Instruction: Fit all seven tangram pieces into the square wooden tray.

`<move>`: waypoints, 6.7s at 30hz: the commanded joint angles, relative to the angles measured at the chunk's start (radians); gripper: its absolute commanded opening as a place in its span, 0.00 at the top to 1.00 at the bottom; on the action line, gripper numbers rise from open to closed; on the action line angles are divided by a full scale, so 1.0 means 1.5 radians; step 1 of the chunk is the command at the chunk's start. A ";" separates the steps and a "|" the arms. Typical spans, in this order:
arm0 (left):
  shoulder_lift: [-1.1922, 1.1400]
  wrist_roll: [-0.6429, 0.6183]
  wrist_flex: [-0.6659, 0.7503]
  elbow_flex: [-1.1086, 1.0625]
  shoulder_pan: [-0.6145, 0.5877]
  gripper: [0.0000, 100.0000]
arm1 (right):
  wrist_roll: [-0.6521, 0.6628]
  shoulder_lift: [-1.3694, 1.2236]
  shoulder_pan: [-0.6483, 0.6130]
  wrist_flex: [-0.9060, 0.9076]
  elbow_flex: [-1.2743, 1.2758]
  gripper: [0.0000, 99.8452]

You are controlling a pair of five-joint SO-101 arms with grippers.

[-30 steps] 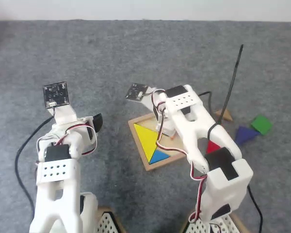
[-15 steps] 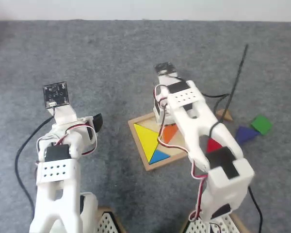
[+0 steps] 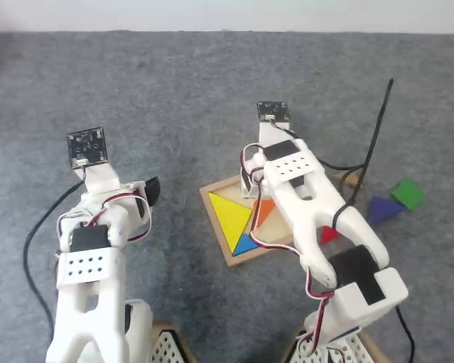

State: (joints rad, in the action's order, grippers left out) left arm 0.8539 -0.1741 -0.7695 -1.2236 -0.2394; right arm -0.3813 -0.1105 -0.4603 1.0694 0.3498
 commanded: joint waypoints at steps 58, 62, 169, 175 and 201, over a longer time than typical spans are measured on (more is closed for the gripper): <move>0.009 0.005 0.010 0.007 0.000 0.73 | 0.102 -0.103 0.083 0.115 -0.134 0.99; 0.009 0.005 0.010 0.007 0.000 0.73 | 0.137 -0.103 0.103 0.152 -0.158 0.99; 0.005 0.038 0.078 -0.055 0.000 0.73 | 0.064 0.095 0.328 0.086 0.137 0.71; 0.004 0.038 0.078 -0.055 -0.001 0.73 | -0.038 0.084 0.281 0.097 0.137 0.75; 0.004 0.039 0.078 -0.055 -0.004 0.73 | -0.102 -0.029 0.359 0.101 0.088 0.74</move>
State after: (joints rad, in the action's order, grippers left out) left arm 0.8539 -0.1266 -0.6590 -1.3126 -0.2409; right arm -0.5255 -0.1243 0.0829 1.2198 0.5539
